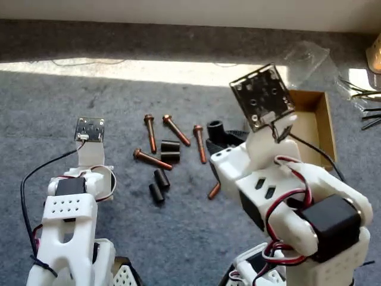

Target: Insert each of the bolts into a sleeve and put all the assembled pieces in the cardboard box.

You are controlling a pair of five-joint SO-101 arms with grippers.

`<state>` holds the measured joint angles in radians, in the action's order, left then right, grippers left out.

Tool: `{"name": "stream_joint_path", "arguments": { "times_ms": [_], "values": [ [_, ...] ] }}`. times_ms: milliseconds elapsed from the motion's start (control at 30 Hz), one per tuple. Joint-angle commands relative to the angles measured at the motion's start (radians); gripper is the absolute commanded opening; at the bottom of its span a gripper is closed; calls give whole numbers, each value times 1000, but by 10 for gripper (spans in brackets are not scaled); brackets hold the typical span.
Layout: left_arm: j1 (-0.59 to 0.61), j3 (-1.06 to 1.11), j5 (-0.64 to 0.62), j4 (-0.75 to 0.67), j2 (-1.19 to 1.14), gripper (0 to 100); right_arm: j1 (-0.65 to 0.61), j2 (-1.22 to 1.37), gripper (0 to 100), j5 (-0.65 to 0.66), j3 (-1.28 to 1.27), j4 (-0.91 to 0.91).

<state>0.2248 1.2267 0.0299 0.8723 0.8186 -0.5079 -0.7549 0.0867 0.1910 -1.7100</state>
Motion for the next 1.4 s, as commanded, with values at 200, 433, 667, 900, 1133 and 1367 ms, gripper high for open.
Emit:
{"name": "stream_joint_path", "arguments": {
  "times_ms": [200,433,667,900,1133,1367],
  "values": [
    [7,-7,-2,-17,-2,66,205,-145,5,14,-427,337],
    [7,-7,-2,-17,-2,66,226,-346,9,14,-710,509],
    [5,-7,0,-17,-2,66,223,-495,9,14,-924,634],
    [-1,-16,57,-12,-2,64,223,-598,9,6,-1198,840],
    [-107,-139,81,110,-4,63,223,-719,9,3,-1425,990],
    [-182,-288,81,238,-21,63,223,-871,9,-74,-1578,1053]
  ]
}}
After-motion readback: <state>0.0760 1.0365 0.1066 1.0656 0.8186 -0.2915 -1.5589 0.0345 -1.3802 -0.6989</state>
